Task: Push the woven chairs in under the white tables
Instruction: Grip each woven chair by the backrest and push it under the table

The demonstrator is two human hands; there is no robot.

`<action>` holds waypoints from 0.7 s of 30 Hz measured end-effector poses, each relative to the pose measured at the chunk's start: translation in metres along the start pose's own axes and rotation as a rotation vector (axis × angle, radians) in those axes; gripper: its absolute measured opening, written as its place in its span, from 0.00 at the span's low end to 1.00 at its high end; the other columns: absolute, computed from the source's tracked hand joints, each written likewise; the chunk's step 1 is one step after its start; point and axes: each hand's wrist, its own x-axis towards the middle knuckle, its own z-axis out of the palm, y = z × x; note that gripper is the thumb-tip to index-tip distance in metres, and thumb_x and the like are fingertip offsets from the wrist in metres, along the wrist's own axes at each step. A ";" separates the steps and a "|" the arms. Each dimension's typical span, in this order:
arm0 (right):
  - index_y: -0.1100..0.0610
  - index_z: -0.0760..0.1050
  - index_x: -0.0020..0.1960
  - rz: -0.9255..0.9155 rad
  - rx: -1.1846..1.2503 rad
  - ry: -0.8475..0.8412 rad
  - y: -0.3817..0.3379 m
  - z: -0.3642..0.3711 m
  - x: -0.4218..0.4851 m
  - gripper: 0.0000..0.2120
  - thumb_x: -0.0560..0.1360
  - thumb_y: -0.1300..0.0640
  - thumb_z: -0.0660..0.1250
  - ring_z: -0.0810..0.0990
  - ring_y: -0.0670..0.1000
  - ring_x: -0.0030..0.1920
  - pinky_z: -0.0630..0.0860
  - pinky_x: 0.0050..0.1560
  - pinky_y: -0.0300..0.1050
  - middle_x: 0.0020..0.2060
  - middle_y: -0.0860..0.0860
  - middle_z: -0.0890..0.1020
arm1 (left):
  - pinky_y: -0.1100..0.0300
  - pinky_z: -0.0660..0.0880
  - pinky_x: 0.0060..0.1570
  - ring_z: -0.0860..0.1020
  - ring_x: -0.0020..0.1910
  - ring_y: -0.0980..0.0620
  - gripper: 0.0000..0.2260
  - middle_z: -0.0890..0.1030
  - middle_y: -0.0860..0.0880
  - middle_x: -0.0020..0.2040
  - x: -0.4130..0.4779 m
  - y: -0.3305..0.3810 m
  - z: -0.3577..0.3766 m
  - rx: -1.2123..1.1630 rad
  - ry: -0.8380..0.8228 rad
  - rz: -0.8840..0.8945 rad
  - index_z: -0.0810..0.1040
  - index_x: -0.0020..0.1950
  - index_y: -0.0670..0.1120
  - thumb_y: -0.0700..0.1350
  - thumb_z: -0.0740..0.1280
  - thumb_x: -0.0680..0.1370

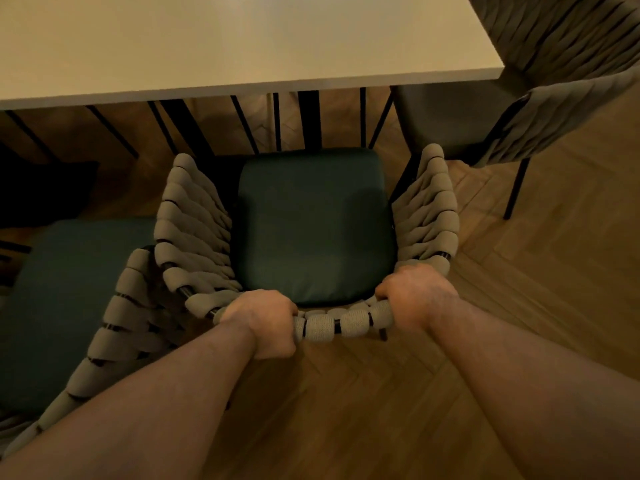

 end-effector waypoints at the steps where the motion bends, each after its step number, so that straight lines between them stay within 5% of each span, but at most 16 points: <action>1: 0.41 0.77 0.66 0.001 -0.017 -0.017 -0.001 -0.001 0.001 0.15 0.80 0.48 0.72 0.77 0.50 0.61 0.76 0.66 0.54 0.58 0.45 0.81 | 0.55 0.81 0.46 0.79 0.42 0.58 0.12 0.80 0.58 0.42 0.000 -0.001 0.000 0.001 0.010 0.002 0.80 0.54 0.60 0.55 0.71 0.71; 8: 0.41 0.76 0.66 0.059 -0.056 -0.004 -0.008 0.001 -0.004 0.16 0.80 0.49 0.73 0.78 0.52 0.64 0.77 0.68 0.55 0.58 0.46 0.81 | 0.54 0.74 0.39 0.77 0.40 0.55 0.09 0.78 0.57 0.41 -0.011 0.007 0.005 0.049 0.145 -0.041 0.80 0.52 0.59 0.56 0.71 0.73; 14: 0.46 0.79 0.64 0.255 -0.087 -0.044 -0.031 0.004 -0.007 0.13 0.80 0.51 0.71 0.76 0.60 0.70 0.63 0.78 0.65 0.62 0.53 0.82 | 0.48 0.74 0.60 0.78 0.52 0.50 0.14 0.81 0.53 0.53 -0.039 0.013 0.014 -0.011 0.222 -0.066 0.78 0.62 0.56 0.54 0.73 0.77; 18: 0.45 0.77 0.60 0.212 0.062 0.000 -0.085 0.002 -0.012 0.13 0.76 0.49 0.74 0.81 0.57 0.62 0.59 0.79 0.72 0.47 0.48 0.80 | 0.47 0.60 0.79 0.72 0.74 0.48 0.29 0.76 0.52 0.73 -0.076 -0.019 0.020 -0.145 0.260 0.090 0.72 0.78 0.54 0.50 0.73 0.77; 21: 0.44 0.73 0.71 0.102 0.277 0.155 -0.157 -0.005 -0.018 0.25 0.75 0.49 0.74 0.80 0.56 0.66 0.56 0.80 0.72 0.60 0.49 0.81 | 0.47 0.47 0.84 0.58 0.84 0.51 0.34 0.66 0.53 0.83 -0.106 -0.051 0.027 -0.268 0.250 0.135 0.65 0.83 0.57 0.48 0.72 0.78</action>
